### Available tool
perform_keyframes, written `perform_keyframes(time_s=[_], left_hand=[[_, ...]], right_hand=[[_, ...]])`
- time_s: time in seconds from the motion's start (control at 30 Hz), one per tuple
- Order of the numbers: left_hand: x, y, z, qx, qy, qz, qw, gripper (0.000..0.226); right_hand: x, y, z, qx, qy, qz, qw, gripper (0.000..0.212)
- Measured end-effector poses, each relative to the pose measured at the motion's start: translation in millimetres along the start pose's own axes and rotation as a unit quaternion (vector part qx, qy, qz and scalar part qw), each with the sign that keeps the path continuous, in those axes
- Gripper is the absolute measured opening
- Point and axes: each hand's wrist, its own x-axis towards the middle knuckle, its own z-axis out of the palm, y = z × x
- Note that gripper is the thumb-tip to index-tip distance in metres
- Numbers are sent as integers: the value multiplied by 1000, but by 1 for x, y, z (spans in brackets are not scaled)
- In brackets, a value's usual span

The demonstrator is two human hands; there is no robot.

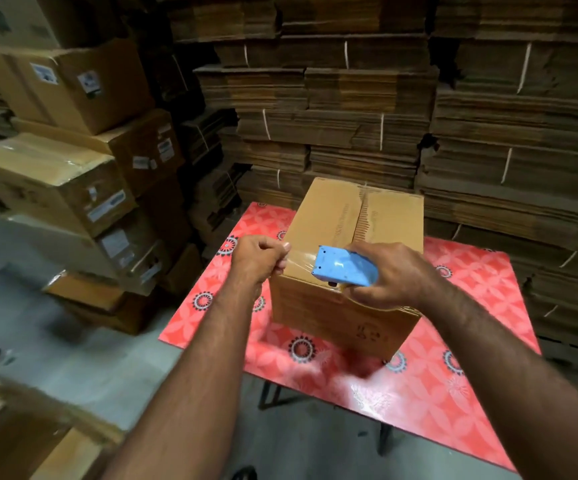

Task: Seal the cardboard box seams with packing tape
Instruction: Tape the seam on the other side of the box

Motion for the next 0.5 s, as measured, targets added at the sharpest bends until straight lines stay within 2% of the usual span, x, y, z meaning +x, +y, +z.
perform_keyframes(time_s=[0.17,0.4,0.5], left_hand=[[12,-11,-3,44,6,-37,998,17],[32,-32,-22,67,83,-67,992,25],[43,-44,-37,73,92,-73,990,26]], right_hand=[[18,-3,4,-55,-27,-6,998,71],[45,-25,13,-79,-77,-9,994,71],[45,-19,15,-106,-98,-4,990,72]])
